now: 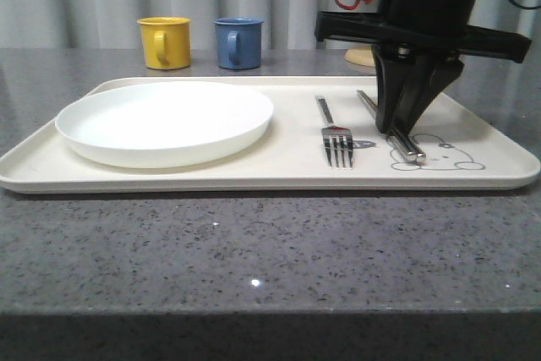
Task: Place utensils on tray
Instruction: 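Place the chopsticks on the tray next to the fork and release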
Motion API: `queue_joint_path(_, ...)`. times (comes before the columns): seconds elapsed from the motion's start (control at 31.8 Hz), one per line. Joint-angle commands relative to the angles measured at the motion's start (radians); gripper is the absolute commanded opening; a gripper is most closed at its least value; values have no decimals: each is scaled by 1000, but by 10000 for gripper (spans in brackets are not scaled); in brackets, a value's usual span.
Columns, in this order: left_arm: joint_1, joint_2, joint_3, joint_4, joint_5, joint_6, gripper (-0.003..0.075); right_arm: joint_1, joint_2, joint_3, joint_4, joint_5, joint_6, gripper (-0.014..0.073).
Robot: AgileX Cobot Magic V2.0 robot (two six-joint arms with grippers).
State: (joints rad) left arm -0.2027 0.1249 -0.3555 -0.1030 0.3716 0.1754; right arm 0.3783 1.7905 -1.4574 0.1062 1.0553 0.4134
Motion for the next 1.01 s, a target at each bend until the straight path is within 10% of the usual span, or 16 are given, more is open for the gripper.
queue_joint_path(0.0,2,12,-30,-12,-81,-8,-18,0,-39,-33,2,-2,3,11)
queue_joint_path(0.63,2,12,-30,-12,-81,-8,-18,-41,-97,-183,-135,122,-35,398)
queue_joint_path(0.97,2,12,-30,-12,-81,-8,-18,-472,-125,-217,-146,268,-371,397)
